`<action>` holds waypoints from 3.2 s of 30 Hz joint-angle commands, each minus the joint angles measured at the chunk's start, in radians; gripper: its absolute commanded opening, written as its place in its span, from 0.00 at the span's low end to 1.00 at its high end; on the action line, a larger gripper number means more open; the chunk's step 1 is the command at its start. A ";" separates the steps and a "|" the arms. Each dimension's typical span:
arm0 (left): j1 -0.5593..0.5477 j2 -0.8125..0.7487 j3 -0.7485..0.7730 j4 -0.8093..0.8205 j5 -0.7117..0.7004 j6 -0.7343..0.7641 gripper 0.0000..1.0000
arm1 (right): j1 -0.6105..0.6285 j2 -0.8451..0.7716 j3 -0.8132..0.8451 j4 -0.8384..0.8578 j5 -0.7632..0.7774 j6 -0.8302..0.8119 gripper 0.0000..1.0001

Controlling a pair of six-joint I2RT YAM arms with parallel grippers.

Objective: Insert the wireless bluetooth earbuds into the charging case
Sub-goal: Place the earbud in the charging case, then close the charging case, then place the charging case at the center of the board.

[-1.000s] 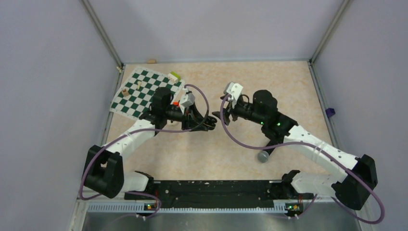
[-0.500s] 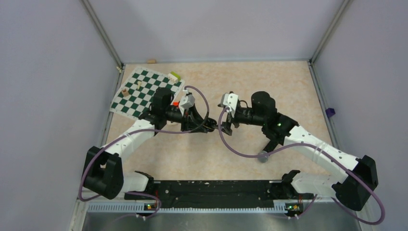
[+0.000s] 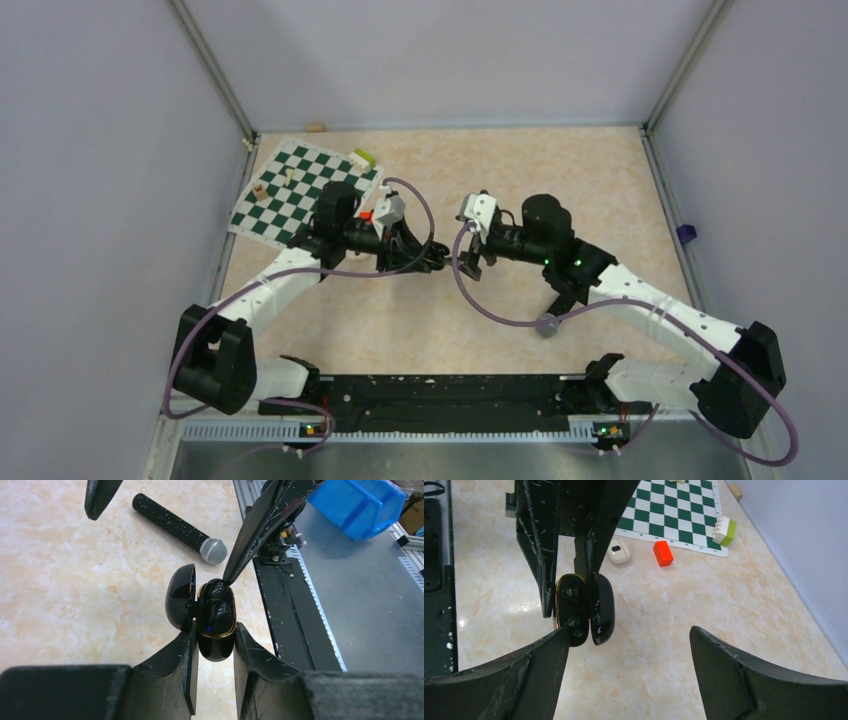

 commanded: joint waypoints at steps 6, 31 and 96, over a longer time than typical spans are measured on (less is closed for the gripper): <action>-0.014 -0.028 0.041 -0.040 0.052 0.059 0.00 | -0.016 -0.050 0.008 0.080 0.020 0.046 0.89; -0.014 -0.024 0.092 -0.141 0.001 0.113 0.00 | -0.082 -0.126 0.020 0.022 -0.267 0.059 0.89; 0.083 0.613 0.428 -0.130 -0.450 -0.422 0.00 | -0.305 -0.172 -0.081 0.244 0.362 0.209 0.99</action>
